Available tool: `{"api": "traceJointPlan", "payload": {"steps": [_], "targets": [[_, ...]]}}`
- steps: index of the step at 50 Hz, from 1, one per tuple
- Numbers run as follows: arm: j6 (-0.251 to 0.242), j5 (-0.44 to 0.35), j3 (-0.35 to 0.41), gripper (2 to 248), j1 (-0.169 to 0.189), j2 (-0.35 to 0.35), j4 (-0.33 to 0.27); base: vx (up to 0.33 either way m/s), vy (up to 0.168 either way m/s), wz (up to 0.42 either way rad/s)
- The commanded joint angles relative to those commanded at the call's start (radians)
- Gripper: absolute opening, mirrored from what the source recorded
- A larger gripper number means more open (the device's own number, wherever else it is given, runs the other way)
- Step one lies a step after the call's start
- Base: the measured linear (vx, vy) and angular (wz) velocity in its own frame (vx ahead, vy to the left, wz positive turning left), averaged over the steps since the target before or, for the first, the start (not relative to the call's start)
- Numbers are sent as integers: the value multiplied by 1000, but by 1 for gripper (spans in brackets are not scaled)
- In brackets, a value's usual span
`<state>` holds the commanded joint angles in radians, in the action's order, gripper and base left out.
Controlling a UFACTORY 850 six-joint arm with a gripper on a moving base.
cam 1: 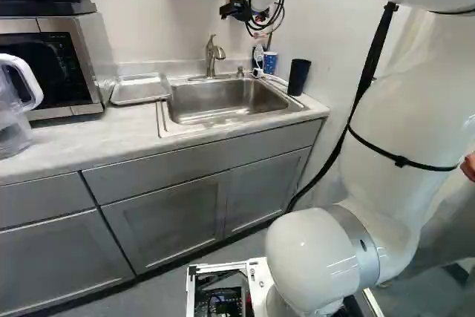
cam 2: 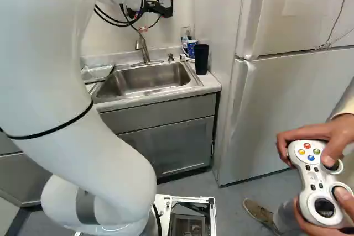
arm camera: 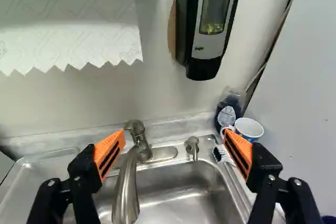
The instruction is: Rinse the cup and place it in the tray
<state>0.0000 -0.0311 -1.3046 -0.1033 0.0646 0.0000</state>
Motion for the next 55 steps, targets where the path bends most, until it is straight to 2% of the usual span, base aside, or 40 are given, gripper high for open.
{"api": "traceJointPlan", "payload": {"steps": [23,55], "targets": [[0,0,-1,247,-24,46,0,0,0,0],[0,0,-24,247,-30,117,0,0,0,0]]}}
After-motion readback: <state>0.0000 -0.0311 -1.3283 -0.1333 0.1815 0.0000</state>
